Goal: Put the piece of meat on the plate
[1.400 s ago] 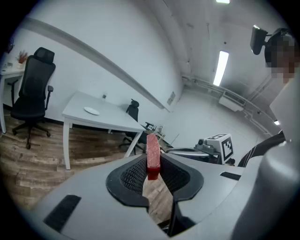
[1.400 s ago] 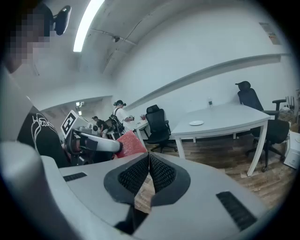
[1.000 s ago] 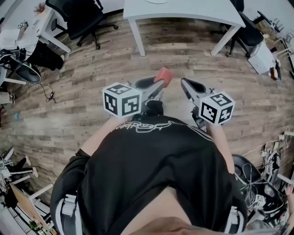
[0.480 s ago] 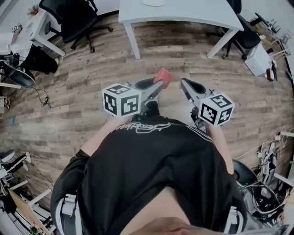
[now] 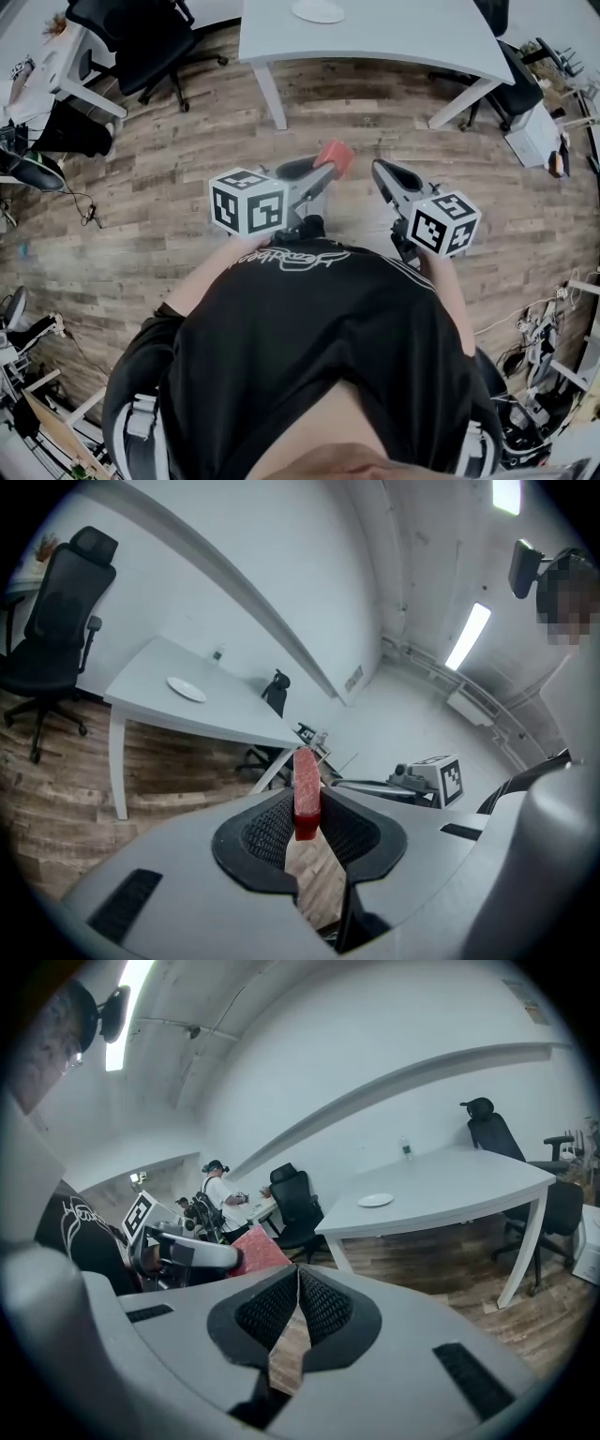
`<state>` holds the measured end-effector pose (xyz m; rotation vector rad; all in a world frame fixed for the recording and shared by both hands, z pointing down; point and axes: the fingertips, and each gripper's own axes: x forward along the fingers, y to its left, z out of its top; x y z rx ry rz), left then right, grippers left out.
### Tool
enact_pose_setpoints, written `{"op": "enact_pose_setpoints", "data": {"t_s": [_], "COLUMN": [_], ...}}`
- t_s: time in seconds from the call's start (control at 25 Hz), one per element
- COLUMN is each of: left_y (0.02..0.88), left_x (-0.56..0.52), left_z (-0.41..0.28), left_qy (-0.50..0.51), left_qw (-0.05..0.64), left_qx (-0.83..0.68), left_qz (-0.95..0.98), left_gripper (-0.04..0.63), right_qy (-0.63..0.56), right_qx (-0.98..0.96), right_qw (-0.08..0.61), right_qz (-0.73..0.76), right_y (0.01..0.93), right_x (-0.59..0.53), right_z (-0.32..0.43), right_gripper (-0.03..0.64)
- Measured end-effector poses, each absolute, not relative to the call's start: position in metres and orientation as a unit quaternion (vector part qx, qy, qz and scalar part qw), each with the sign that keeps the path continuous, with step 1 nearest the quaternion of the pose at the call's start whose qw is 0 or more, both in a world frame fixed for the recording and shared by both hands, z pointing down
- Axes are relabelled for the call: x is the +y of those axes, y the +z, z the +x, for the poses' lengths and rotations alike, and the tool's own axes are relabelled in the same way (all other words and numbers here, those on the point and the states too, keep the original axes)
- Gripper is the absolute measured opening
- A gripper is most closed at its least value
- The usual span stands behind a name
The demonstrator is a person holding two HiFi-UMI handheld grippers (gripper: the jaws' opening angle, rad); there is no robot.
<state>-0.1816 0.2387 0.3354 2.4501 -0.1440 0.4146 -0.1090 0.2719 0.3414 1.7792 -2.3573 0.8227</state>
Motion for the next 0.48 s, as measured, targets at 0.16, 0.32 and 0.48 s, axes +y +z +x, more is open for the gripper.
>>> {"op": "enact_pose_setpoints", "data": {"t_s": [0.16,0.32,0.48], "left_y": [0.335,0.335,0.339], "left_x": [0.186,0.131,0.081], "left_z": [-0.158,-0.135,-0.114], "left_qy": [0.161,0.166,0.169], "left_qw": [0.328,0.332,0.334], "left_qx": [-0.054,-0.052,-0.055], "left_qz": [0.929,0.927,0.925], "left_gripper": [0.086,0.086,0.086], "right_qy": [0.280,0.287,0.290], "right_qx": [-0.763,-0.758,-0.756], "right_qw": [0.035,0.035,0.035], "right_qz": [0.582,0.584,0.586], "right_y": [0.340,0.340,0.343], "right_x": [0.219,0.164,0.114], "right_z": [-0.086,-0.060,-0.037], "right_gripper": [0.011,0.011,0.011]}}
